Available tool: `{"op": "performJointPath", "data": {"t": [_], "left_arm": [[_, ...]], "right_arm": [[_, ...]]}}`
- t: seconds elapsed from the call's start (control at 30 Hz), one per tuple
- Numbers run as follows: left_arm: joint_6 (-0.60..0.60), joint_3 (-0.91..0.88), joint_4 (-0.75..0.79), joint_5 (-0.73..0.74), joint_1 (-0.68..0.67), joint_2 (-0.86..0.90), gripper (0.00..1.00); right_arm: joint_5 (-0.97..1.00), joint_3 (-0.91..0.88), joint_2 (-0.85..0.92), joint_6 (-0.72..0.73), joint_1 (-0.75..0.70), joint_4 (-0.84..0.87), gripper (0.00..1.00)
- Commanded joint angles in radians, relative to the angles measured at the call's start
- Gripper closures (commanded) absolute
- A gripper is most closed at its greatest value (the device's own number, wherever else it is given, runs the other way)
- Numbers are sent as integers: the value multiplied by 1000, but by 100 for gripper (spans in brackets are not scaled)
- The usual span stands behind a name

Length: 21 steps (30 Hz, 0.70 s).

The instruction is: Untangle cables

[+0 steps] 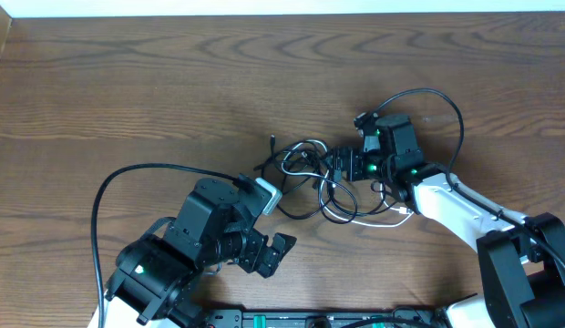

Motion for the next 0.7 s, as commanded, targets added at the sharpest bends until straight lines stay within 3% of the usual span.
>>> {"op": "performJointPath", "data": {"t": [0.0,0.17,0.27,0.37,0.57,0.67], "left_arm": [[10,3,-10,-7,0,-1,2],[14,3,-10,-7,0,-1,2],[14,3,-10,-7,0,-1,2],[14,3,-10,-7,0,-1,2],[14,3,-10,-7,0,-1,2],[14,3,-10,-6,0,-1,2]], "right_arm": [[89,-2,-2,-55,4,5,15],[-69,-2,-30,-134,5,-41,31],[-69,-2,-32,-200,5,-62,48],[-26,-3,-32,-247,5,-91,56],[-6,-5,-24,-249,11,-103,53],[23,-5,-11,-249,29,-74,57]]}}
